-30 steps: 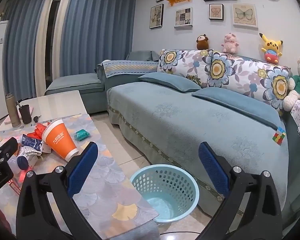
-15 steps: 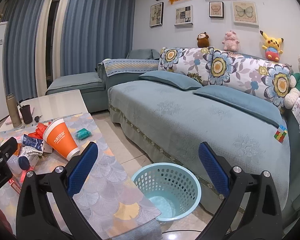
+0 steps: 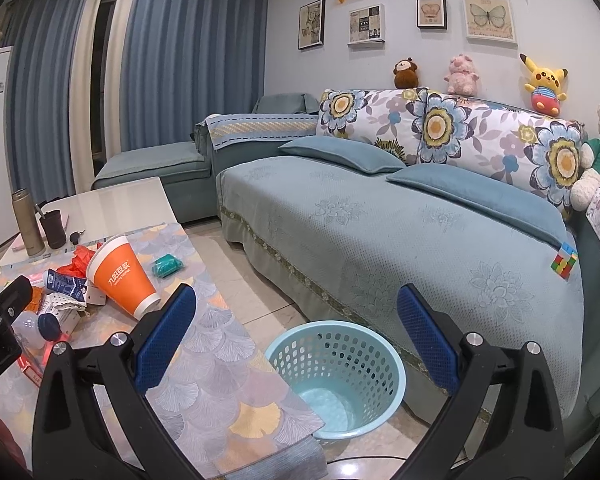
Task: Collect trash
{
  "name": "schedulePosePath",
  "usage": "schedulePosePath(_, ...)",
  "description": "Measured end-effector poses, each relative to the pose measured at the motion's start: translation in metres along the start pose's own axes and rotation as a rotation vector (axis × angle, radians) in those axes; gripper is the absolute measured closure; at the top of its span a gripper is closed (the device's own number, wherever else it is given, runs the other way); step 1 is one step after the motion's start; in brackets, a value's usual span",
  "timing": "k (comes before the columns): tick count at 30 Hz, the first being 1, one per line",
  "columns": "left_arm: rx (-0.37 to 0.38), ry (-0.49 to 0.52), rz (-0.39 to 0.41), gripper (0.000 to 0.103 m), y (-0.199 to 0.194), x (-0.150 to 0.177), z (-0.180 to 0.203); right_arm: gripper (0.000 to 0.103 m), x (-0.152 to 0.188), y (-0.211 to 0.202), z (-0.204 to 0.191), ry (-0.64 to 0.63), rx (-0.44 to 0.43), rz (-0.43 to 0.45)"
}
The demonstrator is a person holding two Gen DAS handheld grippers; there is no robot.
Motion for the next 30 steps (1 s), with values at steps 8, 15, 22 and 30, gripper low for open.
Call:
schedulePosePath(8, 0.000, 0.001, 0.000, 0.007, 0.0000, -0.0003, -0.0006, 0.008, -0.0005, 0.0005, -0.0003, 0.000, 0.000, -0.003)
schedulePosePath(15, 0.000, 0.000, 0.001, 0.007, -0.0005, -0.0006, -0.0008, 0.008, -0.0010, 0.0010, -0.0027, -0.002, -0.004, -0.005)
schedulePosePath(22, -0.001, -0.001, 0.002, 0.007, -0.0008, -0.0013, -0.0019, 0.008, 0.0003, 0.0024, -0.0051, -0.003, -0.007, -0.009)
schedulePosePath(30, -0.001, 0.000, 0.002, 0.007, -0.0006, -0.0011, -0.0028, 0.008, 0.0004, 0.0037, -0.0058, -0.002, -0.010, -0.011)
Point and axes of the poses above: each gripper's, at about its wrist camera, not at the fingertips, and y roughly the way its jaws point, z to its right, x to its underside, the point moved 10 cm from there along y, roughly the way its jaws point, and after that the axes turned 3 degrees about z, right-handed, at the moved point
